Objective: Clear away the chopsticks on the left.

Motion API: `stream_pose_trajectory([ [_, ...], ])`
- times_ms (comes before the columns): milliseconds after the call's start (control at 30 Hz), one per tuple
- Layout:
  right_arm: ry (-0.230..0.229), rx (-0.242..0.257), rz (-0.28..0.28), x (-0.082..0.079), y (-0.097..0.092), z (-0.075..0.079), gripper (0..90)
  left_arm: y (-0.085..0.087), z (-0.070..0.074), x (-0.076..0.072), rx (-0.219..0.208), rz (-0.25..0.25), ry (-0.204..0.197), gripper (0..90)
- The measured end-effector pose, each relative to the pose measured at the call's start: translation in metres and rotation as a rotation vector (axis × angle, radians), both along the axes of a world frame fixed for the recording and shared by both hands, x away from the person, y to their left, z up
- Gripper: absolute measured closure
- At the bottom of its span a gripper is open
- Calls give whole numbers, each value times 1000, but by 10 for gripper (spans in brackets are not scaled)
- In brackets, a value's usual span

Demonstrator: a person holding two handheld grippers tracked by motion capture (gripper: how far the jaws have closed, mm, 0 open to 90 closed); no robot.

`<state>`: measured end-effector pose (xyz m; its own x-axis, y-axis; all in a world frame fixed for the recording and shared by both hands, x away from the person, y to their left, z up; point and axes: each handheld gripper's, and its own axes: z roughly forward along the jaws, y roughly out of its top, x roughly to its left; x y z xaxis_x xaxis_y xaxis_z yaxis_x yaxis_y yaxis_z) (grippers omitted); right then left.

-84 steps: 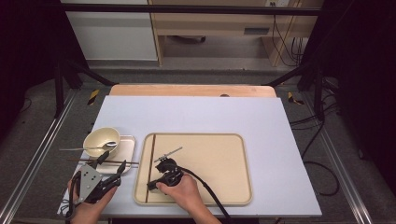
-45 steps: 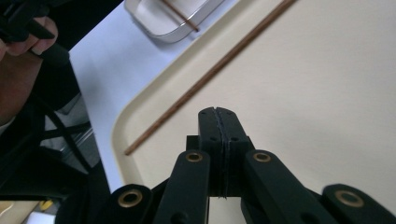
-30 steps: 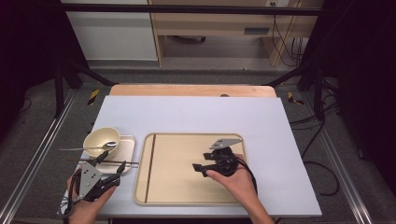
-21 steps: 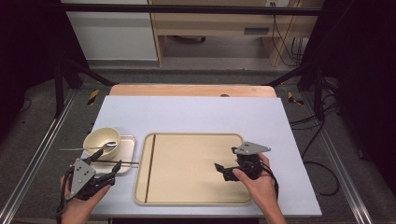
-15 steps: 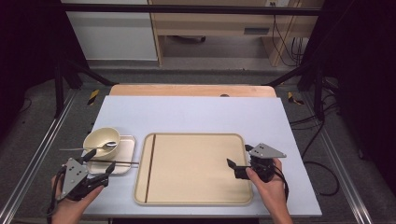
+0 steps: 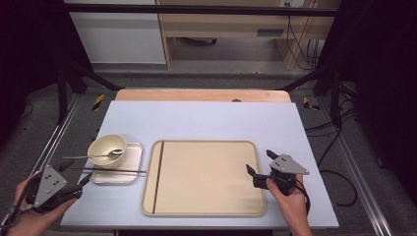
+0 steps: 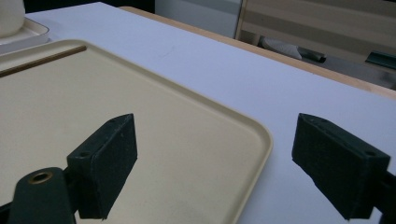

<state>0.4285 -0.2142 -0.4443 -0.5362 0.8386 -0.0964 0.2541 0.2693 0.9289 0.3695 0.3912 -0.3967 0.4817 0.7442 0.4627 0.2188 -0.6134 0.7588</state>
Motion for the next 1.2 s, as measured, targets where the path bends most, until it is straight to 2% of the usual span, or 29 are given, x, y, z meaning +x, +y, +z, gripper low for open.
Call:
stream_pose_trajectory([
  [33,0,0,0,0,0,0,136,0,0,0,0,0,0,392],
  [67,13,-3,-4,1,1,0,124,8,-2,1,49,-6,28,407],
  [100,13,-3,-4,1,1,0,124,8,-2,1,49,-6,28,417],
  [133,20,-5,1,1,1,-1,111,14,-4,3,107,-26,66,433],
  [167,19,-5,6,1,1,-1,105,16,-6,4,133,-36,82,446],
  [200,12,-2,15,0,1,-1,106,18,-8,8,154,-51,94,454],
  [233,12,-2,15,0,1,-1,106,18,-8,8,154,-51,94,461],
  [267,7,4,26,0,0,-1,107,20,-14,12,225,-65,123,479],
  [300,7,4,26,0,0,-1,107,20,-14,12,225,-65,123,486],
  [333,3,0,27,-1,0,0,111,22,-19,18,275,-72,160,488],
  [400,-1,-3,29,-1,0,0,114,24,-22,24,318,-88,170,500],
  [433,-1,-3,29,-1,0,0,114,24,-22,24,318,-88,170,505],
  [467,2,-1,27,-1,0,-1,116,24,-26,31,367,-105,183,509],
  [500,2,-1,27,-1,0,-1,116,24,-26,31,367,-105,183,513],
  [600,4,0,28,0,0,-1,122,23,-34,45,450,-142,217,533],
  [667,5,3,26,0,0,-1,124,22,-36,51,467,-155,227,540],
  [700,6,5,26,0,0,-2,125,22,-36,54,494,-156,236,544],
  [833,7,10,26,0,-2,-2,129,21,-37,61,504,-171,249,562],
  [867,10,14,25,0,-2,-2,129,21,-38,66,516,-184,262,566],
  [1033,13,23,25,0,-2,-2,132,20,-41,72,536,-200,279,596],
  [1200,19,30,31,0,-2,-2,133,19,-41,73,539,-209,272,630],
])
